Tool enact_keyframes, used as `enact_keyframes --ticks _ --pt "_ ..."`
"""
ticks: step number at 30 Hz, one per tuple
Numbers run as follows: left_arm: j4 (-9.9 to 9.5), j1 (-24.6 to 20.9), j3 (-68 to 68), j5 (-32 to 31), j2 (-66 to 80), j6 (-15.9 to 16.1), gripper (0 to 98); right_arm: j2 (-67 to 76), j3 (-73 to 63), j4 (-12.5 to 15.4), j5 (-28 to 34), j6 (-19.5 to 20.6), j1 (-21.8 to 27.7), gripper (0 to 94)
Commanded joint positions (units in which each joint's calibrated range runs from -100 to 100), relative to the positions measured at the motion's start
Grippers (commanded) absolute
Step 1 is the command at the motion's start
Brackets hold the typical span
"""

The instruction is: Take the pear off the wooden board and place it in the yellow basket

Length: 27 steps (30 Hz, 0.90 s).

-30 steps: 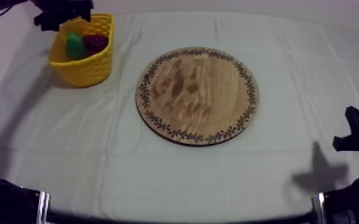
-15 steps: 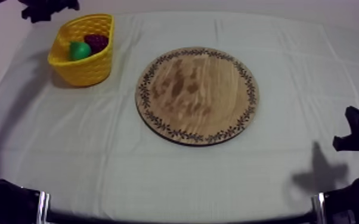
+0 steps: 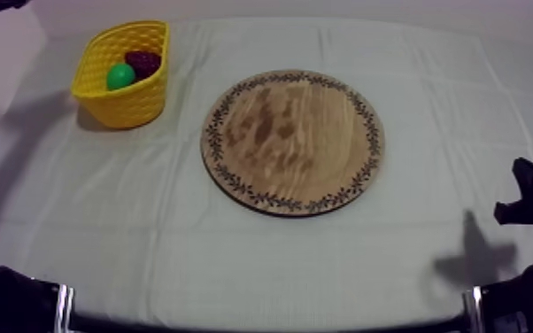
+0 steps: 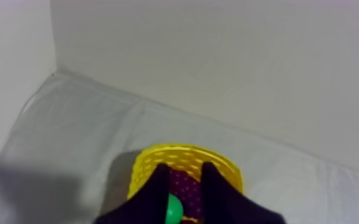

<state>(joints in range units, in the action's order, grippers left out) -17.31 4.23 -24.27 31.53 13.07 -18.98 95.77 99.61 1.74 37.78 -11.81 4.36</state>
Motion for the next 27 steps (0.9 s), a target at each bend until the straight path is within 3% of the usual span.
enact_keyframes --ticks 1,19,27 --pt "0.08 -0.1 -5.2 -1.8 7.3 0.1 8.1 0.0 0.1 0.0 0.0 0.0 0.0 0.5" --pt "0.16 -2.5 -48.4 -13.1 56.7 1.3 0.5 0.0 0.1 0.0 0.0 0.0 0.0 0.5" --pt "-0.04 -1.5 -62.3 -13.0 75.5 1.0 0.0 0.0 0.1 0.0 0.0 0.0 0.0 0.5"
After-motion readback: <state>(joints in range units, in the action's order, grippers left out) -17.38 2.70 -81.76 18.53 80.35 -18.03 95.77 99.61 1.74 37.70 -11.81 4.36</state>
